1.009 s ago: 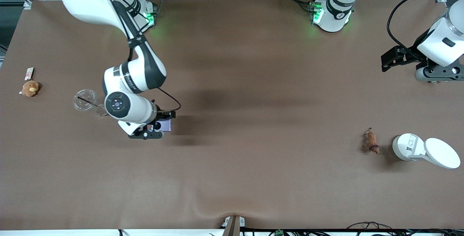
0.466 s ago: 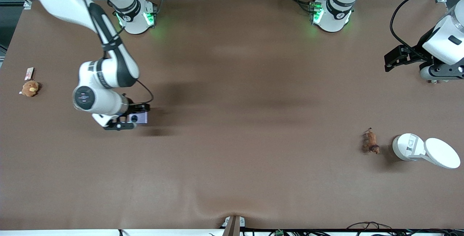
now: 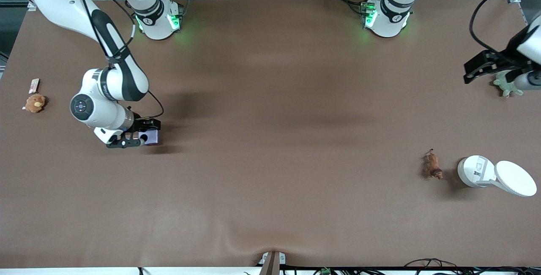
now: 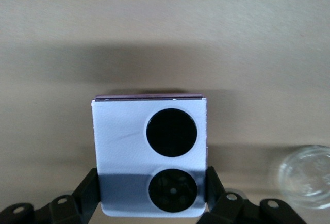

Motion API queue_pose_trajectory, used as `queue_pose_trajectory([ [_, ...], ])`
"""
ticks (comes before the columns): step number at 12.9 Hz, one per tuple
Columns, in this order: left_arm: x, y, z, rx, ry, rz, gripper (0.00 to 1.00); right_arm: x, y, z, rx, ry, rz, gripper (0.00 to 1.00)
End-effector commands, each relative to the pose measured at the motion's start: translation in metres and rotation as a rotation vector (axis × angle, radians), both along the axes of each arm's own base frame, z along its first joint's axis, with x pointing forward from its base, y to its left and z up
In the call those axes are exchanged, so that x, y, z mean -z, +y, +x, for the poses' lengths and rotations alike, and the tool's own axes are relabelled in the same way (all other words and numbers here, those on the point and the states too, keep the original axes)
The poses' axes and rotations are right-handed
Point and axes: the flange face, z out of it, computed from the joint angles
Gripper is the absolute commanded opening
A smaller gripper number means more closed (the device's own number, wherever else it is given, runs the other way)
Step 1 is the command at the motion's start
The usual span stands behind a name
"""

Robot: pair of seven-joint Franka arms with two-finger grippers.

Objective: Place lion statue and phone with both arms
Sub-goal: 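Lower the held phone onto the table beside the clear glass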

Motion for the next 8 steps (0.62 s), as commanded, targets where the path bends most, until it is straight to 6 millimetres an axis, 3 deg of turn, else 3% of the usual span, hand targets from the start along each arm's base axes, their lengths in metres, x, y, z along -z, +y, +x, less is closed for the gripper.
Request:
queue_pose_trajectory([
  [1,0.001,-0.013,-0.001,0.025,0.016,-0.004,1.00,0.004,-0.002,-0.015,0.008,0.009,0.025,0.00],
  [3,0.011,-0.037,-0.001,0.064,0.047,0.007,1.00,0.008,0.002,-0.020,0.031,0.014,0.043,0.00],
  [6,0.017,-0.042,0.000,0.076,0.069,0.005,1.00,0.018,0.009,-0.026,0.029,0.037,0.049,0.00],
  [7,0.022,-0.038,0.003,0.071,0.077,0.005,1.00,0.020,0.011,-0.026,0.024,0.042,0.048,0.29],
  [8,0.024,-0.034,0.005,0.065,0.082,0.005,1.00,0.024,0.011,-0.027,0.023,0.053,0.048,0.80],
])
